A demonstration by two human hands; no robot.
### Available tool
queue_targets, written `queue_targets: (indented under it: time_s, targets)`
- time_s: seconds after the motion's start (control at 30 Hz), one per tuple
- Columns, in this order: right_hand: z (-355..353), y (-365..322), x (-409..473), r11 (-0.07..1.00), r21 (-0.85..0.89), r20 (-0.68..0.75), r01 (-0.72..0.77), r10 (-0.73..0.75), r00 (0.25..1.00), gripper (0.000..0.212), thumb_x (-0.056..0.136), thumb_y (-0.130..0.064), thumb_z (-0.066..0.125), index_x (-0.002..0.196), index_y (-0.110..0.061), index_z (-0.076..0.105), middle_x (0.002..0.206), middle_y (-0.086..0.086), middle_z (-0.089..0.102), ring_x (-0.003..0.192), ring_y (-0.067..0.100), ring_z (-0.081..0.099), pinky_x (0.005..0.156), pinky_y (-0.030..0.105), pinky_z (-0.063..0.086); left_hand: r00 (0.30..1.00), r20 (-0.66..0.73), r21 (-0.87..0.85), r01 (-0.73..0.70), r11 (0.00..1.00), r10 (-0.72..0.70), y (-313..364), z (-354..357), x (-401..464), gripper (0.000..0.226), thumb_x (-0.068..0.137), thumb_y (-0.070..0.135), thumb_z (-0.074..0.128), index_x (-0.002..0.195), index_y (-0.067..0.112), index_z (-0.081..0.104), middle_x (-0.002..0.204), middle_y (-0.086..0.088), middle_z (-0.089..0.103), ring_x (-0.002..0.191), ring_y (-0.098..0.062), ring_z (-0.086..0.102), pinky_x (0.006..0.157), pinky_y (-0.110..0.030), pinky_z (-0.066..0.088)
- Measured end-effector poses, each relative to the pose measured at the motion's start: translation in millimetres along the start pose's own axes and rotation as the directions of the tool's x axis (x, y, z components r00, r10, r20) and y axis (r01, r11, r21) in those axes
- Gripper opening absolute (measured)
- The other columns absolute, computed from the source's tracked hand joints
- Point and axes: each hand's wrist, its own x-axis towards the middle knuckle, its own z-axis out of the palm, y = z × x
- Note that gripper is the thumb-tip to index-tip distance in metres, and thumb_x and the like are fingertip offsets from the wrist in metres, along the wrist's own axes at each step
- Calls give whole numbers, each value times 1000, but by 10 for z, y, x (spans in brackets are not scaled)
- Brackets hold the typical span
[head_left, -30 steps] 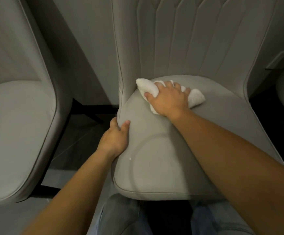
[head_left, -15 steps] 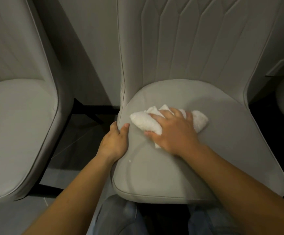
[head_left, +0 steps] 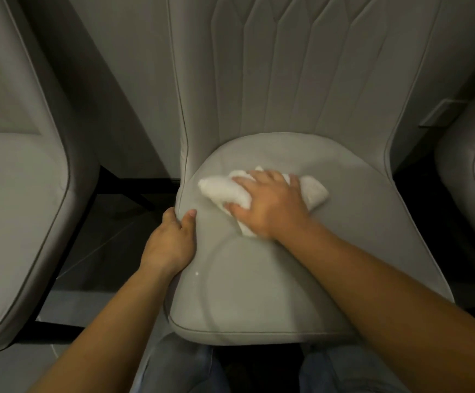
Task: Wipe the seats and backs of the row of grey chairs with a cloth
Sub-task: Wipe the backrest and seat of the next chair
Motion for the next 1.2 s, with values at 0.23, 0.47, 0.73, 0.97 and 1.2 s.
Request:
queue_targets:
  time_s: [0.23, 0.47, 0.73, 0.97, 1.2]
  targets:
    - [63, 134, 1057, 999, 10, -36, -33, 33, 999, 68, 82, -82, 32, 139, -49, 47, 139, -5, 55, 130, 28, 45, 106, 57, 26, 992, -128, 328, 31, 944, 12, 162, 49, -31, 62, 100, 56, 21, 142, 12, 32, 122, -15, 59, 98, -29, 56, 74, -37, 35]
    - [-75, 542, 1268, 998, -16, -4, -63, 63, 998, 67, 82, -82, 34, 139, -50, 46, 140, -3, 55, 133, 30, 44, 111, 68, 21, 986, -95, 218, 156, 963, -138, 259, 44, 185, 80, 91, 70, 15, 142, 13, 35, 132, -16, 54, 106, -33, 53, 78, -41, 34]
    - [-226, 1490, 829, 978, -91, -132, -190, 178, 975, 62, 86, -71, 44, 134, -32, 55, 131, 6, 61, 121, 35, 54, 101, 50, 43, 954, -300, 357, 89, 930, 24, 232, 156, 372, 75, 93, 69, 11, 119, 11, 50, 114, -21, 61, 100, -39, 57, 70, -41, 32]
    - [-311, 1391, 102, 937, -76, -48, -340, 338, 940, 64, 89, -71, 40, 144, -37, 45, 140, 6, 53, 128, 36, 46, 104, 57, 38, 931, -350, 402, 50, 914, 103, 190, 162, 443, 71, 96, 65, 16, 113, 5, 52, 113, -29, 59, 102, -47, 55, 74, -45, 34]
    - [-363, 1073, -1544, 947, -1, -118, -321, 318, 941, 66, 84, -62, 61, 142, -33, 54, 141, 6, 55, 127, 36, 48, 99, 61, 42, 932, -348, 348, 26, 937, 103, 194, 174, 409, 70, 98, 63, 18, 112, 4, 52, 110, -30, 59, 98, -47, 55, 71, -42, 28]
